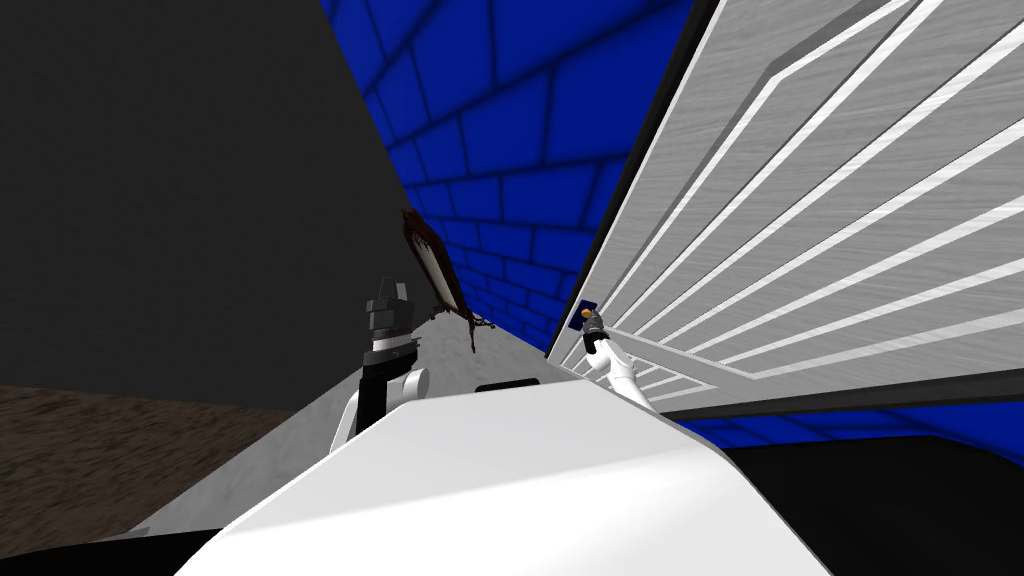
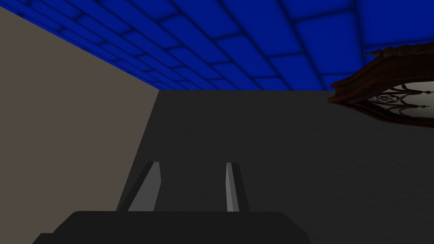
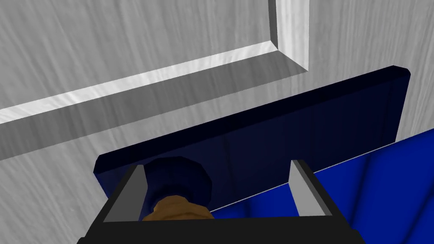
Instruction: Pull the door open
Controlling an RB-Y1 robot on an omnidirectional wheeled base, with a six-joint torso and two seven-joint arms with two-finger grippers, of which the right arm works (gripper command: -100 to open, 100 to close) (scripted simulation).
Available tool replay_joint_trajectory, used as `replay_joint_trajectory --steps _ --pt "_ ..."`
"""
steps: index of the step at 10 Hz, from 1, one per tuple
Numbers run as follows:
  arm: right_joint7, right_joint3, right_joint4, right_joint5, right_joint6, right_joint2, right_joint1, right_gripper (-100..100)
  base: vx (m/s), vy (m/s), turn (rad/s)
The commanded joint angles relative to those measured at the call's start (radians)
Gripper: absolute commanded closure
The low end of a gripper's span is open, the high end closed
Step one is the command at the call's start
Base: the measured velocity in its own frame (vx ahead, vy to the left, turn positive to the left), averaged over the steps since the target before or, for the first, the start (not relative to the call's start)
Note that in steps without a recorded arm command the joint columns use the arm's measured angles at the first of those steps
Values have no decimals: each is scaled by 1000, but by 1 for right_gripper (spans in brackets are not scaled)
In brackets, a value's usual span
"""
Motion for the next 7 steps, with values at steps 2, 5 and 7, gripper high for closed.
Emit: replay_joint_trajectory --steps 2,5,7 --pt "54 63 -12 11 49 -25 11 100 -31 0 56" --pt "54 74 -12 11 49 -25 11 100 -21 -4 10" --pt "95 110 -11 35 93 -51 12 100 -45 -4 69"
